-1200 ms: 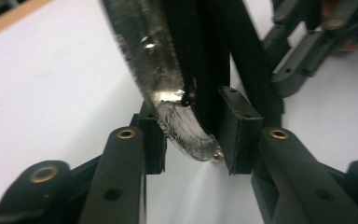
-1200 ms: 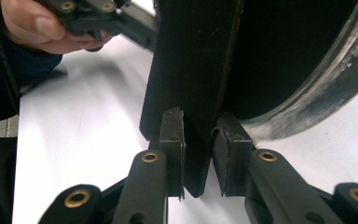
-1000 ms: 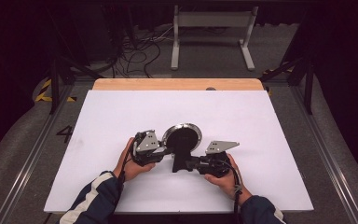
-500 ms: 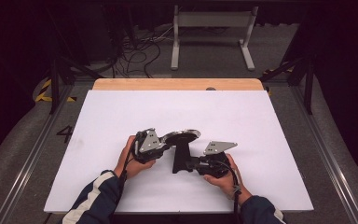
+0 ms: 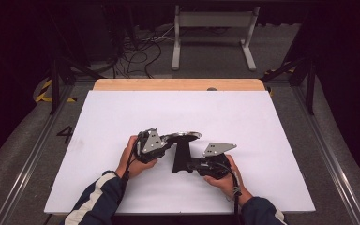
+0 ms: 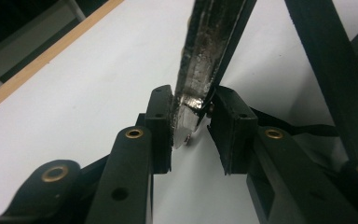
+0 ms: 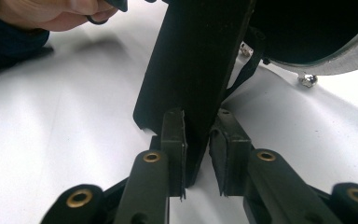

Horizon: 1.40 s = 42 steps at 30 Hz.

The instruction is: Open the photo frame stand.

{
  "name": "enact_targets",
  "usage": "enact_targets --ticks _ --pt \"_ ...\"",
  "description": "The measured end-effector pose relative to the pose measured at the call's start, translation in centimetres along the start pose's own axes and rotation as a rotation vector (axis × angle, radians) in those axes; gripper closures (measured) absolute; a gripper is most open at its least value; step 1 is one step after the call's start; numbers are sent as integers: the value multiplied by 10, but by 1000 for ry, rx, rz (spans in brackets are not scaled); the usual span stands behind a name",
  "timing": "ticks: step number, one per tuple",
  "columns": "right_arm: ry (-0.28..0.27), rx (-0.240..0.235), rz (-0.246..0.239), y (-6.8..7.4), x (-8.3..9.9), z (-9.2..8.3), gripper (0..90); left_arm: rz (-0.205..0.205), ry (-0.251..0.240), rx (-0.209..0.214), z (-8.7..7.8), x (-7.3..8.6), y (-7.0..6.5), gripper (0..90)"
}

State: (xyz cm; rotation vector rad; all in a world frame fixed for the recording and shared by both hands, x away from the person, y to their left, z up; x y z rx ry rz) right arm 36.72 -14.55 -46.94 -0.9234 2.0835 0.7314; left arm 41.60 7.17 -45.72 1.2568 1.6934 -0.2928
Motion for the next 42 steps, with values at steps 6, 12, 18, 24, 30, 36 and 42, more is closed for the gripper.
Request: enact_targets --ticks 6,12,18,24,30,36,42 --pt "5 6 -4 0 1 1 797 -16 -1 -12 1 1 2 676" --pt "17 17 -22 2 3 3 816 -29 1 -19 2 3 4 658" --pt "18 20 -23 2 3 3 822 -34 17 -24 4 5 5 657" --pt "21 27 -30 3 4 3 823 -48 33 -25 7 8 6 633" --pt "23 36 -37 4 4 3 823 -64 30 -19 4 9 8 621" --pt "27 47 -44 4 4 2 824 -74 12 -13 -10 9 13 606" --pt "30 50 -44 4 4 1 830 -64 -5 -2 -24 8 16 583"
Point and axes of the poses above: each handheld gripper's, and its own axes: z roughly forward along the jaws, x roughly out of its underside, y roughly to its left, the point moved 3 cm from there along z, roughly forward along the jaws, and after that the axes turned 5 degrees about z, right-handed, at the moved point
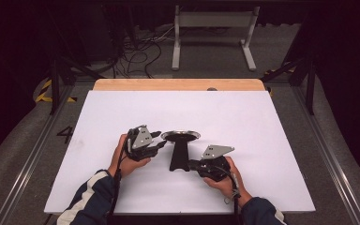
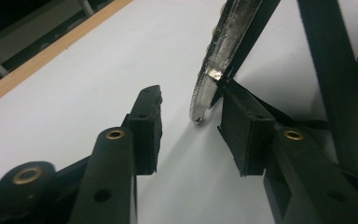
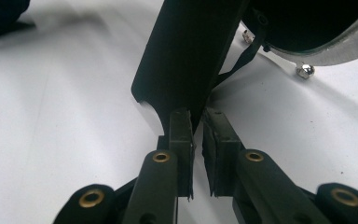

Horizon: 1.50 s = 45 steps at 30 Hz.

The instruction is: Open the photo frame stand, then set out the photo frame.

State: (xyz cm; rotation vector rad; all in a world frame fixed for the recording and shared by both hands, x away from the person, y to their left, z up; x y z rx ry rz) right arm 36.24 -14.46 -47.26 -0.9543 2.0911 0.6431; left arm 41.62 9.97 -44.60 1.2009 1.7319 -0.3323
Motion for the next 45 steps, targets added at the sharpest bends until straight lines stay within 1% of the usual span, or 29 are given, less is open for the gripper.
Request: enact_targets --ticks 3,6,8,10,13,16,19,21,25,27,28,29,30,32,35,37,39,40,42,44,45 --pt "1 4 2 -1 0 -1 831 3 6 12 -7 2 1 564" --pt "3 7 5 -1 1 -2 832 20 27 17 -14 5 0 556" --pt "4 9 6 -1 1 -3 830 13 21 20 -21 7 1 543" --pt "4 13 0 0 1 -3 830 14 22 17 -27 9 2 528" --pt "0 16 -1 1 0 -5 826 -12 19 15 -36 15 1 515" --pt "-6 24 -6 2 -1 -8 823 5 44 9 -41 21 -1 489" --pt "-14 45 -10 2 -2 -12 823 -24 53 17 -47 28 -5 451" --pt "-30 51 -10 2 -4 -17 823 -22 71 20 -47 32 -7 438" --pt "-61 66 -12 3 -8 -25 833 -35 81 15 -43 34 -6 416" --pt "-75 73 -24 5 -10 -28 848 -36 84 5 -39 34 -5 416" --pt "-93 85 -35 8 -12 -30 866 -44 87 7 -35 33 -4 424" --pt "-93 85 -35 8 -12 -30 866 -44 87 7 -35 33 -4 442" --pt "-100 91 -39 10 -13 -31 878 -49 81 7 -33 31 -4 442" --pt "-116 102 -54 15 -16 -31 900 -48 71 8 -27 27 -3 498" --pt "-135 109 -76 25 -20 -27 900 -50 56 0 -17 17 3 511" --pt "-140 106 -86 31 -22 -23 900 -65 38 4 -13 12 5 488" --pt "-143 109 -90 34 -22 -21 900 -61 36 9 -10 11 5 478" --pt "-145 111 -88 36 -23 -20 900 -58 31 21 -7 8 4 478" --pt "-149 114 -87 41 -25 -15 900 -49 31 16 -1 5 3 470" --pt "-148 115 -88 45 -27 -9 900 -43 31 21 4 3 3 461" --pt "-145 119 -91 47 -29 -6 900 -40 37 15 7 2 4 460"
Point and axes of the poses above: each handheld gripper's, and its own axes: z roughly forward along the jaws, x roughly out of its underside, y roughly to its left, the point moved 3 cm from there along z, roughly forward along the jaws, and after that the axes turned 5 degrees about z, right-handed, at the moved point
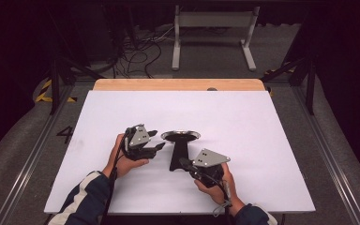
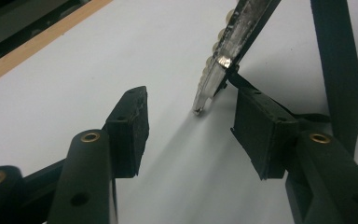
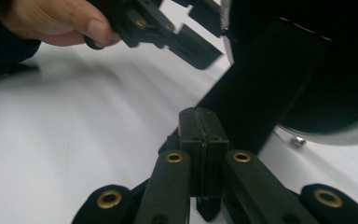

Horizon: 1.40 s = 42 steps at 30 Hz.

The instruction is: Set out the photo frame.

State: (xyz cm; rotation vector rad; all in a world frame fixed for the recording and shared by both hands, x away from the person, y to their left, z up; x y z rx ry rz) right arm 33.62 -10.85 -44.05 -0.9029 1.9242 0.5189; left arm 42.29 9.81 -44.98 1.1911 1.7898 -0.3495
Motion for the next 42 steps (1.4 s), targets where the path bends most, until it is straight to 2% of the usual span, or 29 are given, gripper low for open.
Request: enact_targets --ticks 3,8,12,21,27,32,35,42 --pt "4 9 -7 7 -3 11 900 -11 -2 4 7 -3 1 463" --pt "-7 23 23 18 -2 28 900 40 -26 45 13 -8 -2 573" --pt "-2 44 -8 25 -2 38 900 53 -14 57 19 -7 -5 642" --pt "75 63 -62 37 6 59 900 84 17 53 22 -7 -7 700" --pt "106 96 -61 34 10 61 900 90 29 45 20 -6 -7 712" --pt "117 91 -57 34 12 60 900 93 36 40 19 -6 -8 722" --pt "127 74 -27 31 13 60 900 92 34 35 19 -5 -10 732" --pt "142 84 -18 27 15 57 900 100 50 17 18 -5 -13 758"
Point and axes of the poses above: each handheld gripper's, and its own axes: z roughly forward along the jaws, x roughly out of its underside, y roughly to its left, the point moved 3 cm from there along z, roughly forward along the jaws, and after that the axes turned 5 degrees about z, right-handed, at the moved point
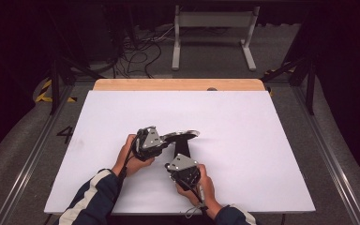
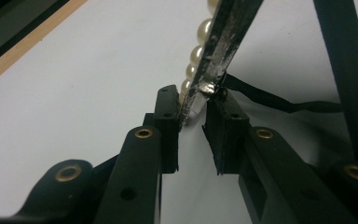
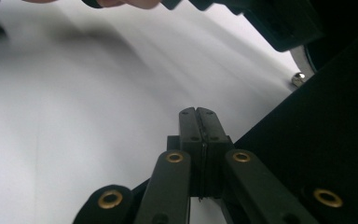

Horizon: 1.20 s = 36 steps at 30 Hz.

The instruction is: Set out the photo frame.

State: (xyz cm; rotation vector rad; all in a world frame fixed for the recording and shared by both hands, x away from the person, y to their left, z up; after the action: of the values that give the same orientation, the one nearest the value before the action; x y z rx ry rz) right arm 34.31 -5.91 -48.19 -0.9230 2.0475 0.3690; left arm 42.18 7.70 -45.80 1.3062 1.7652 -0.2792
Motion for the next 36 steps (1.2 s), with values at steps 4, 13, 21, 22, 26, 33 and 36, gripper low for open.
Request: enact_targets --ticks 4,13,21,22,26,33,36 --pt "3 6 14 -5 1 -2 900 -6 1 -8 -1 -1 -1 774" --pt "9 -3 23 -10 4 -6 900 -8 7 -6 -3 -1 -3 787" --pt "7 -4 36 -14 5 -10 900 7 6 2 -7 -2 -5 798" --pt "6 -2 35 -15 6 -11 900 3 6 3 -7 -2 -6 799" --pt "10 0 37 -17 8 -12 900 7 12 1 -7 -2 -7 802" --pt "18 6 44 -21 10 -14 900 27 18 2 -9 -3 -9 802" --pt "20 7 49 -25 11 -16 900 36 22 4 -9 -3 -10 802"
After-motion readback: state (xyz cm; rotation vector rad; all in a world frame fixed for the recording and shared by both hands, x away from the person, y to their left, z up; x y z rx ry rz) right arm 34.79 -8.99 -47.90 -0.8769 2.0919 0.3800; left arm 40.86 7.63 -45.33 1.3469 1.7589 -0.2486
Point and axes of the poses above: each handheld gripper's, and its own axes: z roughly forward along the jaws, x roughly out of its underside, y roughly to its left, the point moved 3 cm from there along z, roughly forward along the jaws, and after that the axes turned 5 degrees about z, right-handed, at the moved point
